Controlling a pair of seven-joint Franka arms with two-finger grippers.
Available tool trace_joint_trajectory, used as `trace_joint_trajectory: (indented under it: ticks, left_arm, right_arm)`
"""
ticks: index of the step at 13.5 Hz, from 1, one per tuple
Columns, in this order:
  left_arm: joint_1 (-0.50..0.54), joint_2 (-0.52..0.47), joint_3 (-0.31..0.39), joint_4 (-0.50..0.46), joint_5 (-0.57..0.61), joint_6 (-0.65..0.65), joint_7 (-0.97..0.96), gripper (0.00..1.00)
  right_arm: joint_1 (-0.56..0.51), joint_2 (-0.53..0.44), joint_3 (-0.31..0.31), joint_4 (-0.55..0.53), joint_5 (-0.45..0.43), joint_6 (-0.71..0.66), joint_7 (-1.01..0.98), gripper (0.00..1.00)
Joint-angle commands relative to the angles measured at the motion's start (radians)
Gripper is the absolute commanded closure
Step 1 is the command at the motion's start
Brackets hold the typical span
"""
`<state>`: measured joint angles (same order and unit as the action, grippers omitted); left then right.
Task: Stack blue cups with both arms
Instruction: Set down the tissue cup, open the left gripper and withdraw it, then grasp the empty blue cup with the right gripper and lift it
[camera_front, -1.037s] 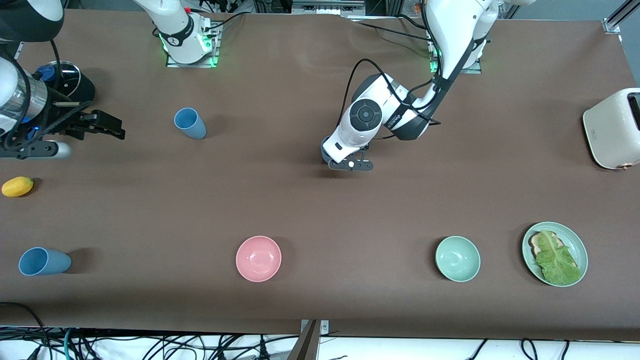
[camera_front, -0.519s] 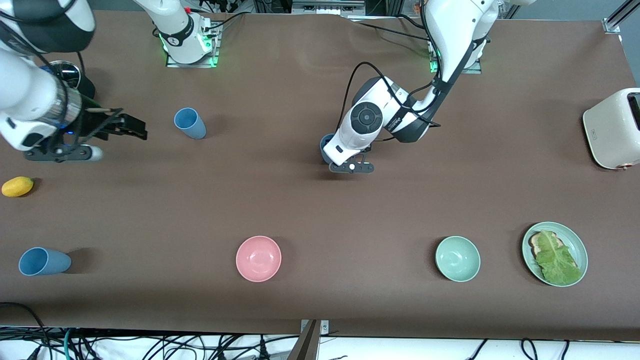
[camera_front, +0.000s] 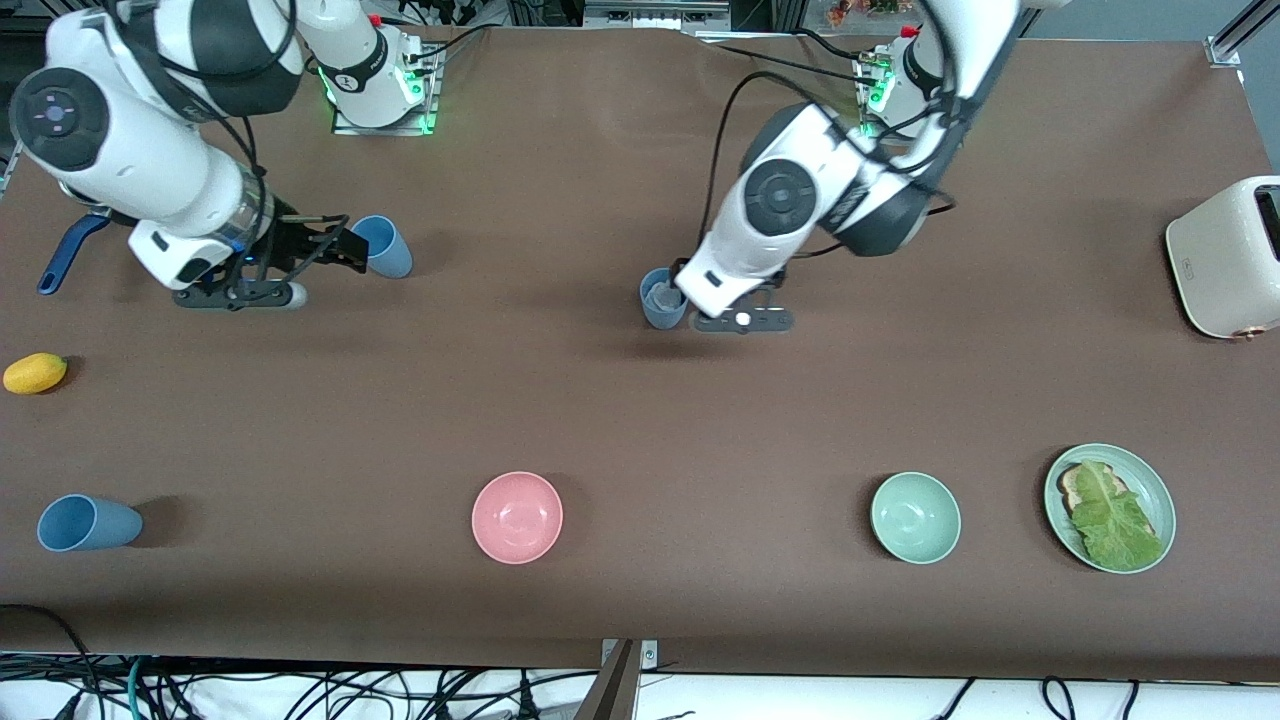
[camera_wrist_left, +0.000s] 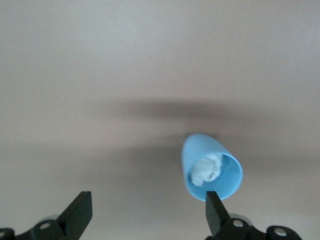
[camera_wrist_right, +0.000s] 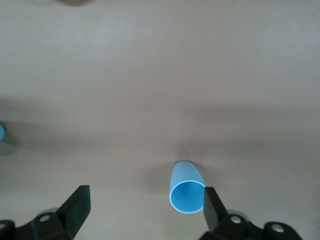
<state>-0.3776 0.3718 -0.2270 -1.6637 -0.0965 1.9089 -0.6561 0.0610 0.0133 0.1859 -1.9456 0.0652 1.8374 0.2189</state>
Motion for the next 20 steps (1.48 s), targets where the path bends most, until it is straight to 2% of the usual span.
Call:
trace_joint_trajectory:
  ticks: [1,7,10,12,14,17,18,20]
  left_arm:
    - [0.12,-0.019,-0.006,0.126,0.046,-0.146,0.032,0.0]
    - [0.325,-0.031,-0.003,0.292,0.07,-0.322,0.286,0.0]
    - [0.397,-0.04,-0.011,0.323,0.069,-0.418,0.354,0.0]
    - [0.421,-0.083,-0.003,0.35,0.07,-0.433,0.413,0.0]
    - [0.433,-0.099,-0.003,0.352,0.07,-0.476,0.435,0.0]
    - [0.37,-0.157,0.09,0.312,0.07,-0.475,0.508,0.0]
    - [0.361,-0.178,0.112,0.28,0.072,-0.459,0.563,0.0]
    - [0.361,-0.23,0.112,0.19,0.112,-0.398,0.587,0.0]
  right_arm:
    - [-0.004,-0.09,0.029,-0.189,0.011,0.136,0.017,0.0]
    - [-0.004,-0.144,0.047,-0.446,0.019,0.324,0.017,0.0]
    - [-0.004,-0.153,0.049,-0.551,0.041,0.407,0.017,0.0]
    - [-0.004,-0.156,0.049,-0.604,0.042,0.442,0.017,0.0]
    - [-0.004,-0.156,0.05,-0.631,0.042,0.454,0.017,0.01]
    - [-0.003,-0.156,0.063,-0.68,0.073,0.52,0.017,0.02]
    - [-0.003,-0.154,0.076,-0.699,0.077,0.546,0.017,0.02]
    - [-0.003,-0.151,0.086,-0.733,0.077,0.595,0.017,0.05]
